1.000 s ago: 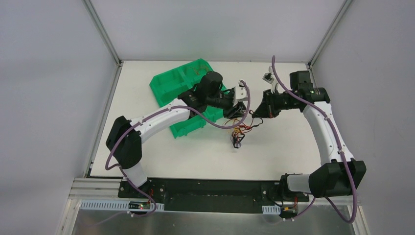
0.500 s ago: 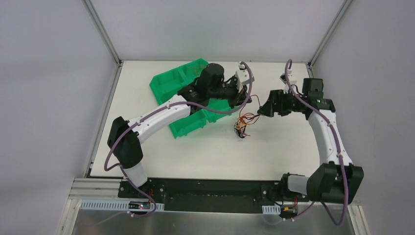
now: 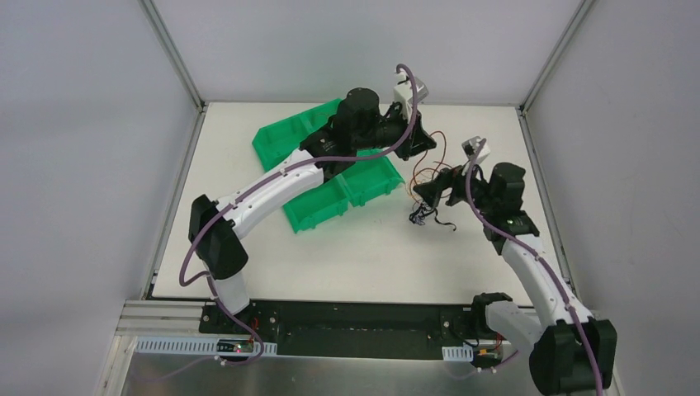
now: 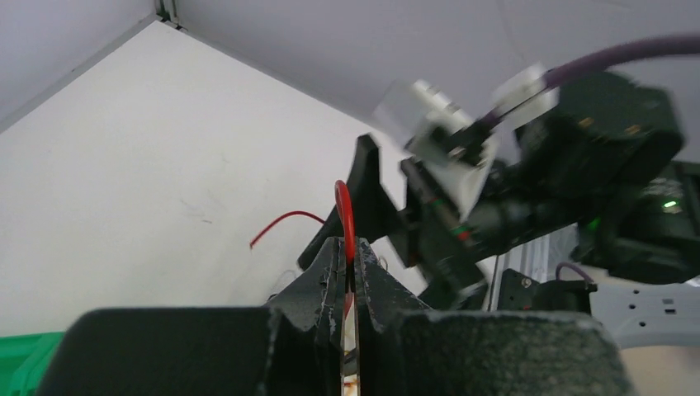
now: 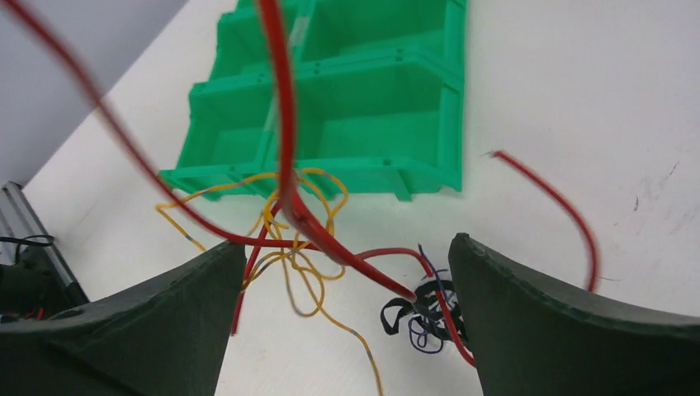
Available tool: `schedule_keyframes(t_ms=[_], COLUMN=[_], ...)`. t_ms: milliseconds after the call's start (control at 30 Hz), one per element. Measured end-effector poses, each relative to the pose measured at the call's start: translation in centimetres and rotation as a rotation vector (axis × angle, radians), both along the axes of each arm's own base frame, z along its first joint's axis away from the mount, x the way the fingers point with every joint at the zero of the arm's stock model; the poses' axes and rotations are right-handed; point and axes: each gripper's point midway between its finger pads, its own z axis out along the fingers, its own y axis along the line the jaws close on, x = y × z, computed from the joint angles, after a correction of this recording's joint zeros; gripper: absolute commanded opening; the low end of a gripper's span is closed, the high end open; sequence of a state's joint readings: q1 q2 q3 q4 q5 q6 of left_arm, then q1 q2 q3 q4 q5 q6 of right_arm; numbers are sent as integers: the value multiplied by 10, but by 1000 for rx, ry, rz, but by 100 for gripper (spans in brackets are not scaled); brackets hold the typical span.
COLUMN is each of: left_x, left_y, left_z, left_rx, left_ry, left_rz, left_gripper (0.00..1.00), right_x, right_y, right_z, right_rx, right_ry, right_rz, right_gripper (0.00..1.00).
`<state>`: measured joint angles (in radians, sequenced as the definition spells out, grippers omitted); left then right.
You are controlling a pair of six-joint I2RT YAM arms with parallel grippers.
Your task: Untangle the cables
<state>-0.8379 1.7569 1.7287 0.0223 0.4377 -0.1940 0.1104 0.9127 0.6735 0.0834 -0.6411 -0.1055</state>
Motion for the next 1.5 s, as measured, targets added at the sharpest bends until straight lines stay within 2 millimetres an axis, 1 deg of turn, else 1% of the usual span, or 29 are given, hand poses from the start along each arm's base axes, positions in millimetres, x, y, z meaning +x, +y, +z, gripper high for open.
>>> schedule_keyframes(t_ms=[67, 133, 233, 333, 400, 500, 533, 567, 667, 733, 867, 900, 933, 1033, 1100, 1133, 1167, 1200, 1233, 1267, 1367, 1467, 1500], left_x=[1, 1, 1, 2, 2, 4, 5, 5, 3, 1, -6, -7, -9, -10, -5, -2, 2, 8, 13, 19, 39, 59, 66], left_y=[-3, -4, -5, 0, 5, 23, 29, 34, 52, 62, 74, 76, 78, 80, 80, 80, 80, 82, 83, 85, 94, 108, 115], left_z=[8, 16, 36, 71, 99, 149, 164, 176, 216, 239, 276, 282, 287, 291, 290, 290, 288, 285, 283, 279, 260, 226, 210], left_rx=[-22, -40, -74, -128, -173, -251, -273, -290, -346, -377, -436, -446, -455, -461, -452, -445, -439, -423, -410, -391, -315, -199, -152], left_ry=[15, 20, 8, -27, -63, -140, -165, -185, -274, -334, -435, -452, -470, -502, -524, -542, -552, -570, -579, -588, -587, -564, -548], left_rz=[0, 1, 3, 9, 12, 31, 38, 43, 59, 69, 80, 81, 82, 87, 107, 119, 134, 160, 176, 195, 252, 305, 318], left_gripper=[0, 0, 0, 0, 0, 0, 0, 0, 0, 0, 0, 0, 0, 0, 0, 0, 0, 0, 0, 0, 0, 0, 0], right_x=[10, 20, 33, 37, 36, 33, 32, 32, 28, 25, 18, 16, 14, 12, 11, 10, 9, 7, 4, 2, 0, 3, 2], right_y=[7, 12, 12, 5, 2, -3, -4, -6, -13, -21, -40, -43, -46, -52, -59, -64, -68, -71, -74, -76, -76, -69, -66], right_z=[-18, -35, -52, -68, -80, -102, -108, -114, -135, -146, -167, -170, -173, -174, -175, -176, -178, -179, -179, -178, -167, -150, -143], right_rx=[-11, -34, -81, -139, -177, -251, -278, -304, -378, -418, -494, -509, -527, -569, -601, -616, -629, -638, -644, -646, -635, -599, -581], right_ry=[24, 46, 43, 16, 7, 11, 14, 15, 47, 72, 136, 152, 164, 172, 179, 186, 197, 208, 227, 245, 271, 256, 245], right_rz=[-2, -5, -20, -31, -26, -1, 8, 18, 49, 61, 83, 92, 103, 132, 149, 154, 160, 164, 172, 181, 207, 224, 227], right_gripper=[79, 68, 58, 45, 36, 21, 18, 17, 17, 16, 3, 1, 0, 0, 2, 8, 18, 33, 43, 48, 54, 66, 72])
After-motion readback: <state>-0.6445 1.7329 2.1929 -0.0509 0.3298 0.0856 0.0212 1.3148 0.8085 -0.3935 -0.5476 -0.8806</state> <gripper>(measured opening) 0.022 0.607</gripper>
